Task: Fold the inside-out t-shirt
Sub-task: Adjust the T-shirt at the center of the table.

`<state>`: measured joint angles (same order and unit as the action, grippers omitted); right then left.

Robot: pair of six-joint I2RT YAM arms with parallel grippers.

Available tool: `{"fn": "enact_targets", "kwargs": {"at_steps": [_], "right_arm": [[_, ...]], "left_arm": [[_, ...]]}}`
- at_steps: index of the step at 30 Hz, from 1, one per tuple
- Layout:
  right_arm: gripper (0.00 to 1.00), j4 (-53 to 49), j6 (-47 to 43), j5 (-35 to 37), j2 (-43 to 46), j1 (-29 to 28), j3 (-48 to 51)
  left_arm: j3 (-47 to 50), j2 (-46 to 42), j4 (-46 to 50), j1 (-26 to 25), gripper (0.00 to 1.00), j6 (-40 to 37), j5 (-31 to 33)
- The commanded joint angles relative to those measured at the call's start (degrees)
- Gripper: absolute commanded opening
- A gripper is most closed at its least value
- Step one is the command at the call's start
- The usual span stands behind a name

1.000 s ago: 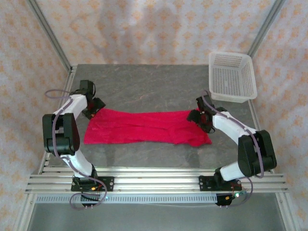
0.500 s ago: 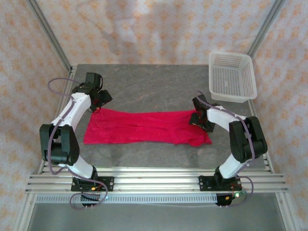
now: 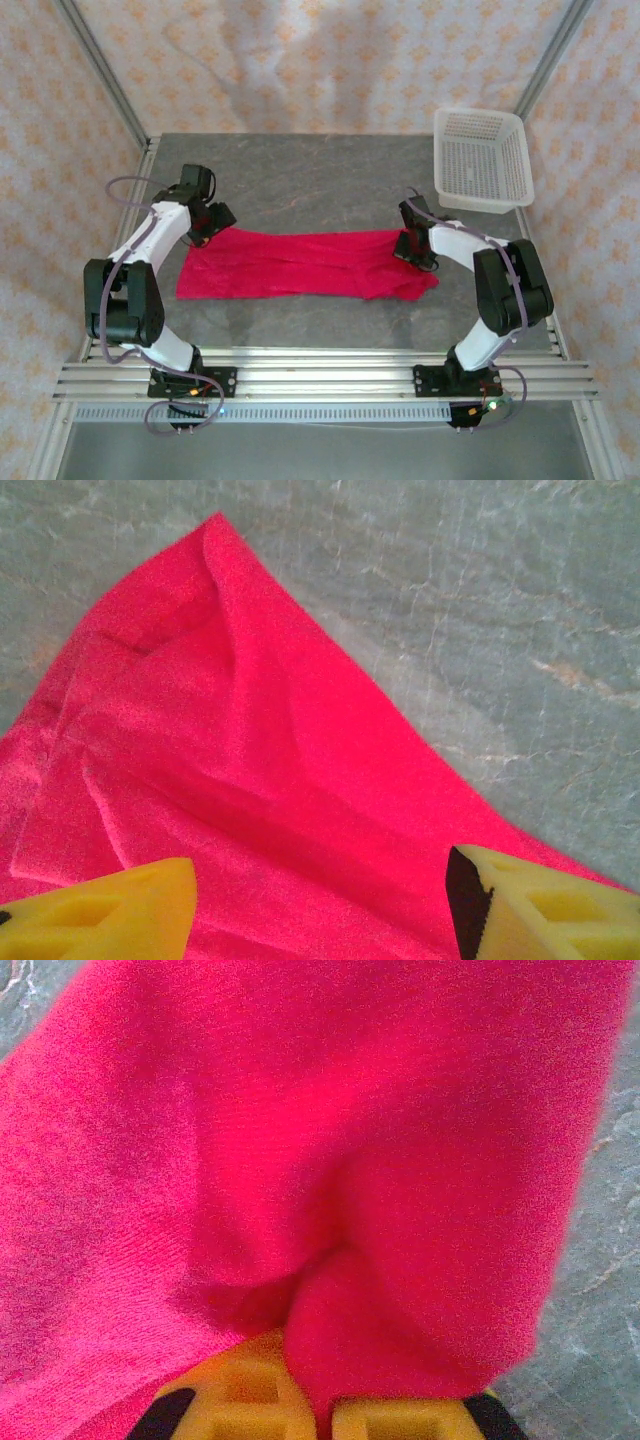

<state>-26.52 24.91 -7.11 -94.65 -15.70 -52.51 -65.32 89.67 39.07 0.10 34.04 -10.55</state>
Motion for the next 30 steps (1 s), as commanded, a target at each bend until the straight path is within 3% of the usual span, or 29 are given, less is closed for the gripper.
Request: {"fn": "enact_targets", "kwargs": {"at_steps": [1,8,15,21,30], "right_arm": [[0.02,-2.21,-0.59,1.68,0.30,0.44,1.57],[0.00,-5.72,-0.35,5.00,12.99,3.33,3.18],[0.00,-9.59,-2.29,1.11,23.88,4.11,1.74],[0.00,-15.21,-1.70,1.31,25.57,-1.38,-5.94],[0.00,-14.91,3.29,5.33,20.77,-18.29,-18.69]], "left_arm": [[2.20,-2.16,-1.54,-0.85,0.68,1.18,-1.14],[6.77,-1.48,-9.73,-8.58,0.68,8.32,-3.29],[-1.97,3.58,-6.29,-8.29,0.69,5.38,-4.39],[-0.38,1.80,-7.59,-0.84,0.70,4.54,-10.78],[3.76,-1.65,-7.58,10.65,0.70,3.97,-16.17]]}}
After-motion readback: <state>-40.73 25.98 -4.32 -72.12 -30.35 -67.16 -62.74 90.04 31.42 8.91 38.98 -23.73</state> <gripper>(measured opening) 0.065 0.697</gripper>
